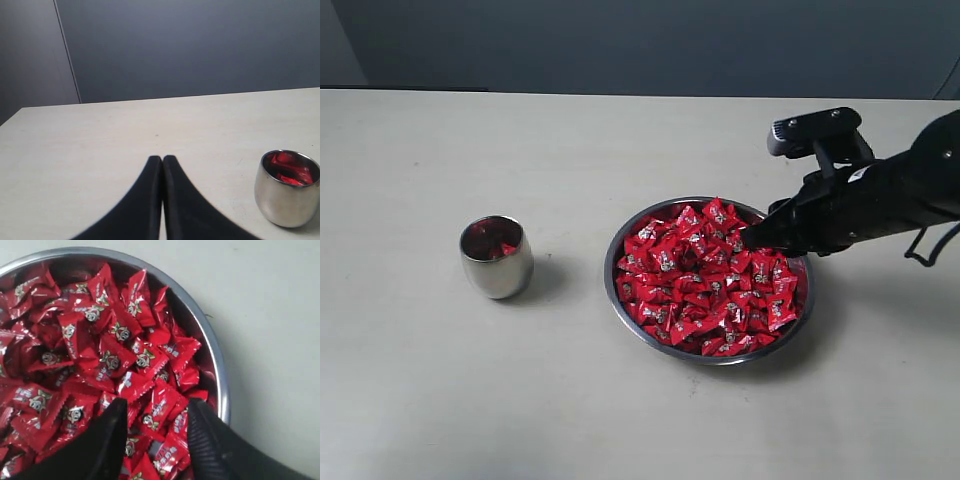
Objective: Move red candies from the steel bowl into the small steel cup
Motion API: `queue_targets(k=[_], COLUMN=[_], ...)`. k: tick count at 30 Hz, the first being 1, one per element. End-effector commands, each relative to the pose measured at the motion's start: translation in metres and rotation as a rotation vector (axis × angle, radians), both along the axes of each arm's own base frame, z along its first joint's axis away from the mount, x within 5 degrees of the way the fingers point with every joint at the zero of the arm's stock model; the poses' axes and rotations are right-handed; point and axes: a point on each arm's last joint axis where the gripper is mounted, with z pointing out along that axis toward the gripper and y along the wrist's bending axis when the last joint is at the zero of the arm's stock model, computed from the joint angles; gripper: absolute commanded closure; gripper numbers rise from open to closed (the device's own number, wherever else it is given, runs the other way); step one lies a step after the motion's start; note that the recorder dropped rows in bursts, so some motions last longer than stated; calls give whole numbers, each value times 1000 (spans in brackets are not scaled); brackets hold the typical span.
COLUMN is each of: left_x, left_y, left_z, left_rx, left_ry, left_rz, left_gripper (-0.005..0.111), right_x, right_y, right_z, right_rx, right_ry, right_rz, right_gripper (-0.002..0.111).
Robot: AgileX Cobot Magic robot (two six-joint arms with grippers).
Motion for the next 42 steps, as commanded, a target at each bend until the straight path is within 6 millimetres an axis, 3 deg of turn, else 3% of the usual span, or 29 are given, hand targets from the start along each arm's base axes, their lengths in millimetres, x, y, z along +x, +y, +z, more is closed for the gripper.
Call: queue_targets(k=[1, 14, 27, 33, 42], left_x=[0, 0, 0, 0, 0], left_y=[0, 0, 0, 0, 0], left_z=[0, 0, -1, -1, -1], left_rx=[1, 1, 1, 1, 1], left_ry=[-7, -7, -6, -6, -6], left_rz=[1, 1, 1, 1, 1], left_gripper=[106, 106, 106, 106, 106], right_x=[10, 21, 34, 40, 51], right_y=[7, 16, 26, 54, 65], right_z=[-9, -39, -32, -25, -30], right_rx=[-10, -26, 20, 50, 61], right_ry=[43, 164, 178, 140, 185], right_rz=[17, 11, 6, 86, 113], right_gripper=[69, 69, 69, 69, 69])
